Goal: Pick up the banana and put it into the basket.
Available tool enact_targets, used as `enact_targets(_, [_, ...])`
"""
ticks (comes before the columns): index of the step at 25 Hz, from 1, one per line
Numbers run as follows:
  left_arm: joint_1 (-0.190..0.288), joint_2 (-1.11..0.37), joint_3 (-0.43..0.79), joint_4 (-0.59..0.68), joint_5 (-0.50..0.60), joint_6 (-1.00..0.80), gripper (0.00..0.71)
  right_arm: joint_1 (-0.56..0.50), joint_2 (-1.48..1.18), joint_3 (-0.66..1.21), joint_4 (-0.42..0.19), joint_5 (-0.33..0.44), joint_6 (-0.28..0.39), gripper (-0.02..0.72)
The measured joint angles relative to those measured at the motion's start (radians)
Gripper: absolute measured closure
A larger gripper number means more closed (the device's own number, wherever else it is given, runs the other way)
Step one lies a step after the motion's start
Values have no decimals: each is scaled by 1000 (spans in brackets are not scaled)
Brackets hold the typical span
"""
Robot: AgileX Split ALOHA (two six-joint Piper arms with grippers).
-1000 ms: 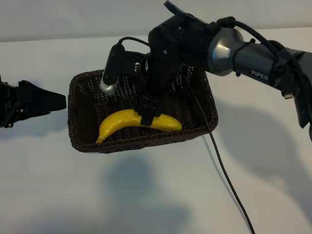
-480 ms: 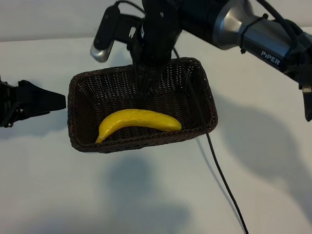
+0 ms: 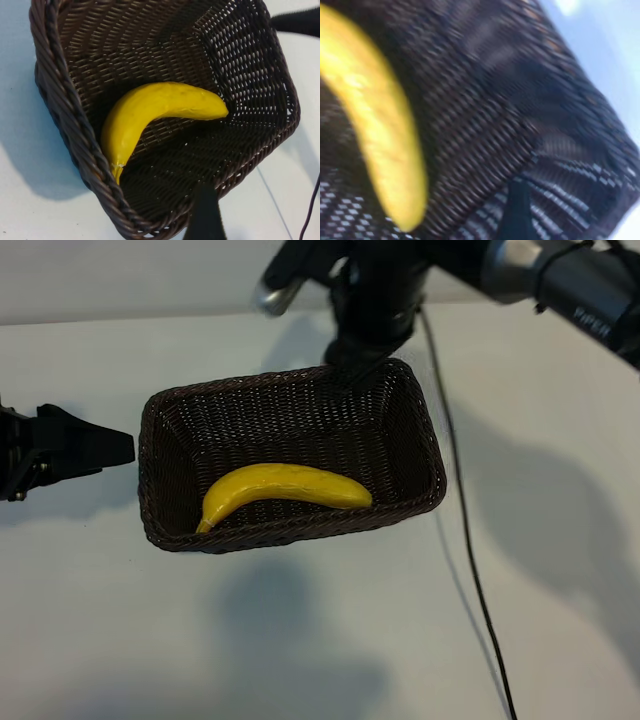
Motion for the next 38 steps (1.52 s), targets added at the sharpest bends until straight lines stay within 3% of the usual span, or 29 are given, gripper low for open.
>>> enact_targets(6, [0,0,0,0,-3,0,133,-125,-4,0,-13,64,81,100])
enact_targets(18, [0,0,0,1,-15,4,133,-230,-63,-1,-14,103,109,103])
enact_targets(27, [0,0,0,1,-36,22,133,-231,-71,-1,-12,106,129,112])
enact_targets(33, [0,0,0,1,-39,24,133,-231,-102,-1,95,107,135,155])
enact_targets(38, [0,0,0,1,-46,24,133,-231,-104,-1,271,107,83,164])
